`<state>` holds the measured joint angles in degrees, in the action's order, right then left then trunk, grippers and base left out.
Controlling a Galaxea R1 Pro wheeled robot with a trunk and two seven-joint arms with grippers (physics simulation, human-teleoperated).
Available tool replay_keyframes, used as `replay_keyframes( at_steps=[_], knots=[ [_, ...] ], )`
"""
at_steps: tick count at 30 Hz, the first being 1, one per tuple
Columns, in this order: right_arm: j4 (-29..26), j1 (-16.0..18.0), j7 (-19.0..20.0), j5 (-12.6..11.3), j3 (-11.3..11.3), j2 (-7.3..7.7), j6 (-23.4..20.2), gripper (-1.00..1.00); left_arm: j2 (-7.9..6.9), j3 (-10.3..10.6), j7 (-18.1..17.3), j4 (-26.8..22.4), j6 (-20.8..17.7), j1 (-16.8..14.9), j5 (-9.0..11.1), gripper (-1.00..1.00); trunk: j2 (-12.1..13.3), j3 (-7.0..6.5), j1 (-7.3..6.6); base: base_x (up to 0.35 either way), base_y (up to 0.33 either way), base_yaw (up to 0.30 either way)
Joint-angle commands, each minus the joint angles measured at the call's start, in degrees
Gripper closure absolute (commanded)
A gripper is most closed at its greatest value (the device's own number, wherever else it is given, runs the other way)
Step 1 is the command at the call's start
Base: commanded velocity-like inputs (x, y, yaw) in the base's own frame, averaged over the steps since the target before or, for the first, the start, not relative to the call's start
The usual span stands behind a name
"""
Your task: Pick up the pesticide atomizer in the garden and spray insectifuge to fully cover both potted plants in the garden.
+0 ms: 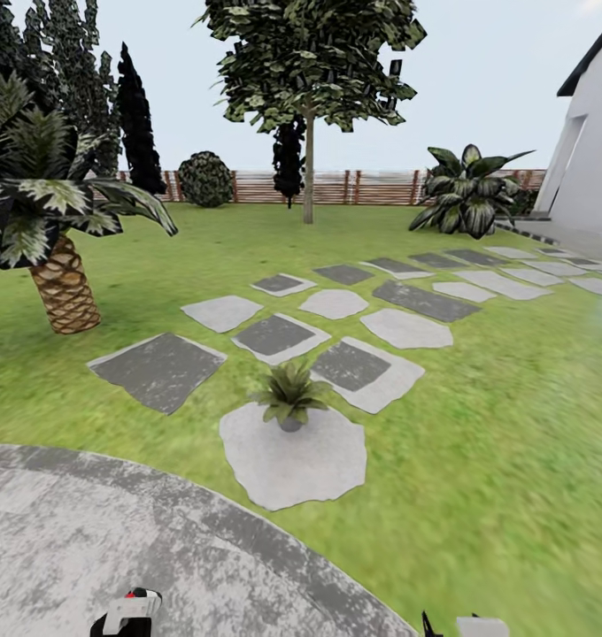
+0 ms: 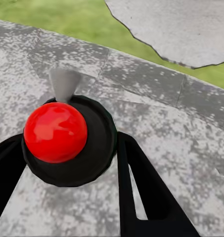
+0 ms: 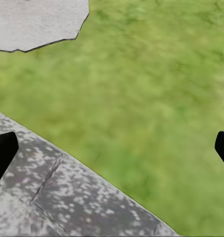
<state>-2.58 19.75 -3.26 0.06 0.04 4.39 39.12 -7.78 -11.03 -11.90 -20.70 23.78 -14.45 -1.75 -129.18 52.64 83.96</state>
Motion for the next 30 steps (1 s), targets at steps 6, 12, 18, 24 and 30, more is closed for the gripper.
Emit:
replay_keyframes(
  at_steps=[6, 12, 18, 24, 30],
  knots=[
    [0.0, 0.0, -0.2, 0.0, 0.0, 0.0, 0.2, -1.0, 0.04, -0.5, -0.5, 0.1, 0.1, -0.1, -0.1, 1.0, 0.0, 0.44, 0.02, 0.325, 0.099, 0.09],
    [0.0, 0.0, -0.2, 0.0, 0.0, 0.3, 0.2, -1.0, 0.04, -0.5, -0.5, 0.1, 0.1, -0.1, -0.1, 1.0, 0.0, 0.48, 0.02, 0.325, 0.099, 0.008],
    [0.1, 0.0, -0.2, 0.0, 0.0, 0.29, 0.3, -1.0, 0.04, -0.5, -0.5, 0.1, 0.1, -0.1, -0.2, 1.0, 0.0, 0.48, 0.02, 0.325, 0.099, 0.0],
    [0.0, 0.0, -0.2, 0.0, 0.0, 0.15, 0.3, -1.0, 0.04, -0.5, -0.5, 0.1, 0.1, -0.1, -0.2, 1.0, 0.0, 0.48, 0.02, 0.325, 0.099, 0.0],
    [0.0, 0.0, -0.2, -0.1, 0.0, 0.09, 0.3, -1.0, 0.04, -0.5, -0.5, 0.1, 0.1, -0.1, -0.2, 1.0, 0.0, 0.48, 0.02, 0.325, 0.1, 0.0]
  ],
)
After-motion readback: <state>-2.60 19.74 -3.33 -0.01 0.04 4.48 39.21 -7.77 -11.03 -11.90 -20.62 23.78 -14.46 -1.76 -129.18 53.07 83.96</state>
